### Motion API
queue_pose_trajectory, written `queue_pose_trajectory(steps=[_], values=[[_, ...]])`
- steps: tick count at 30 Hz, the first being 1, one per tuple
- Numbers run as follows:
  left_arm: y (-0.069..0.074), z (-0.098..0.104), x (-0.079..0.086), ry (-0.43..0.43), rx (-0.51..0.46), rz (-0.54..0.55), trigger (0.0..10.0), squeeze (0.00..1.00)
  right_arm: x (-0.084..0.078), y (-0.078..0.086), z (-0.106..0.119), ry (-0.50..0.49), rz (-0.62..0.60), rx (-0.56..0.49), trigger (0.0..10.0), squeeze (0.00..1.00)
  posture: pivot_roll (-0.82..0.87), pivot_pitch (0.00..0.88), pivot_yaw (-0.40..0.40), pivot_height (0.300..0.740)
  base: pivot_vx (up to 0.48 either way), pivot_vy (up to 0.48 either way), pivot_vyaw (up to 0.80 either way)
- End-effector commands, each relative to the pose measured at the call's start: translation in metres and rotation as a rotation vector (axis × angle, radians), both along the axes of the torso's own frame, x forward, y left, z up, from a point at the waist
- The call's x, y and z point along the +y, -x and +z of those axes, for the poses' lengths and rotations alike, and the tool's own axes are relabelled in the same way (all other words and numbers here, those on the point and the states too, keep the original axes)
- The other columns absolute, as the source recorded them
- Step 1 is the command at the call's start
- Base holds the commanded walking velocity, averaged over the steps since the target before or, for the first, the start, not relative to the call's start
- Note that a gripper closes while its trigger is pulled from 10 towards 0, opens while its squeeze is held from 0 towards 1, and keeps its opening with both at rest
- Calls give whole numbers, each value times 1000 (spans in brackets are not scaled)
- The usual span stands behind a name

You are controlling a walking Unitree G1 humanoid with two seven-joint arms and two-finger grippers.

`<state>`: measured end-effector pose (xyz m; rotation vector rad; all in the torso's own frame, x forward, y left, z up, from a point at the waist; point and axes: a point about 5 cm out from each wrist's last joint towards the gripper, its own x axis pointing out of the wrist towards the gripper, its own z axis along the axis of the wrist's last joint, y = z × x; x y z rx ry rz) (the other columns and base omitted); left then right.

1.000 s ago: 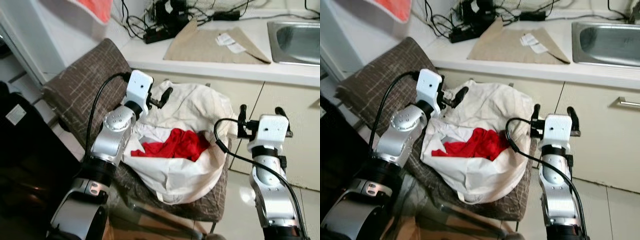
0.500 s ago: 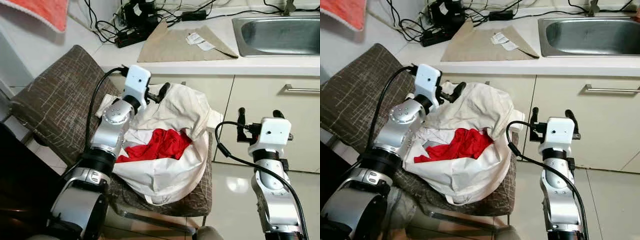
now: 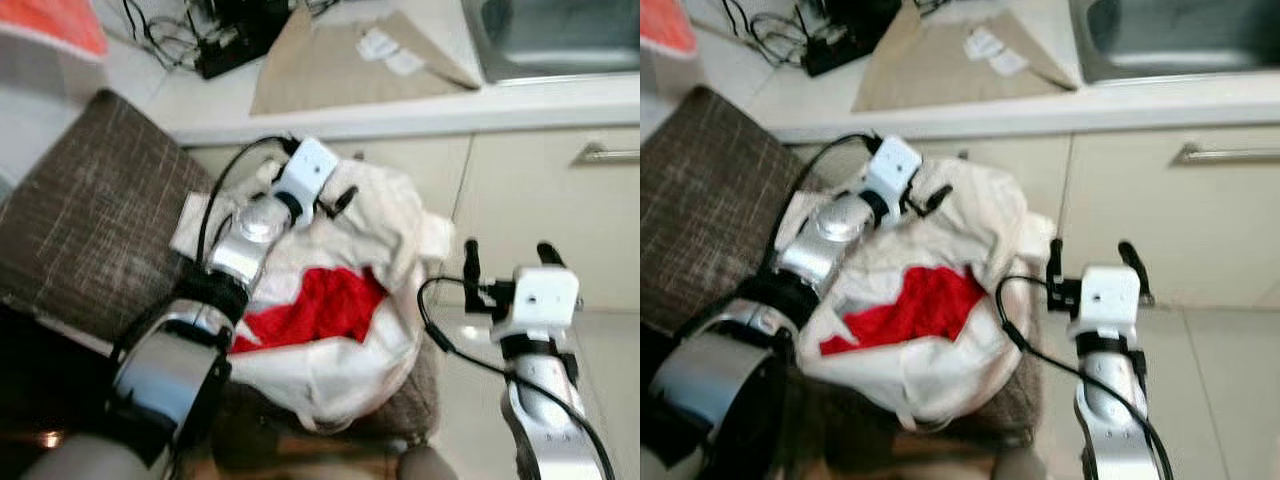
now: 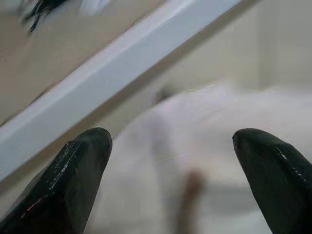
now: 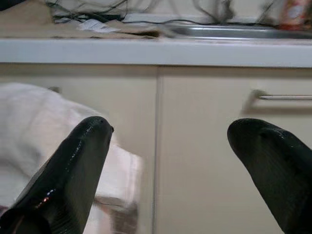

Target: Clothes washing

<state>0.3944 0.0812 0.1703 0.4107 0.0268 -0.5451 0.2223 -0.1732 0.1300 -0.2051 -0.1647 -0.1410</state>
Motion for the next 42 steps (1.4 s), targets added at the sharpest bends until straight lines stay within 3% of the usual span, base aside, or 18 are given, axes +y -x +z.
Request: queue_pose_trajectory(steps=[1,2,6,8,11,12,13,22,23,33,36,40,42], values=[[-2,-22,23,-134,91,144,10000,0,12,21,2,0,30,23,10000,0,-412,291,239,727,442,0,0],[-2,-22,23,-134,91,144,10000,0,12,21,2,0,30,23,10000,0,-412,291,239,727,442,0,0],[-2,-33,31,-246,129,227,10000,0,11,49,2,-3,-2,78,10000,0,-457,361,233,727,0,0,0],[-2,-34,32,-256,132,223,10000,0,11,51,3,-3,-4,84,10000,0,-457,361,233,727,0,0,0],[1,-39,31,-273,164,183,10000,0,10,58,3,-1,-14,101,10000,0,-461,388,232,727,0,0,0],[4,-45,27,-282,217,94,10000,0,9,63,3,-4,-23,118,10000,0,-456,399,230,727,0,0,0],[6,-47,26,-284,231,70,10000,0,9,65,3,-5,-23,122,10000,0,-454,402,230,727,0,0,0],[11,-57,25,-313,251,45,10000,0,10,70,3,-15,-29,155,10000,0,-445,420,225,727,0,0,0],[11,-57,25,-305,249,51,0,0,9,70,3,-16,-31,161,10000,0,-439,430,221,727,0,0,0],[19,-71,13,-298,292,7,0,0,9,69,4,-30,-35,182,10000,0,-430,442,205,727,0,0,0],[20,-71,7,-187,327,36,0,0,7,68,4,-31,-36,184,10000,0,-428,441,204,727,0,0,0],[17,-65,3,45,385,114,0,0,5,66,4,-31,-41,190,10000,0,-426,441,206,727,0,0,0],[16,-63,2,84,388,128,0,0,5,66,5,-32,-42,189,10000,0,-426,441,206,727,0,0,0]])
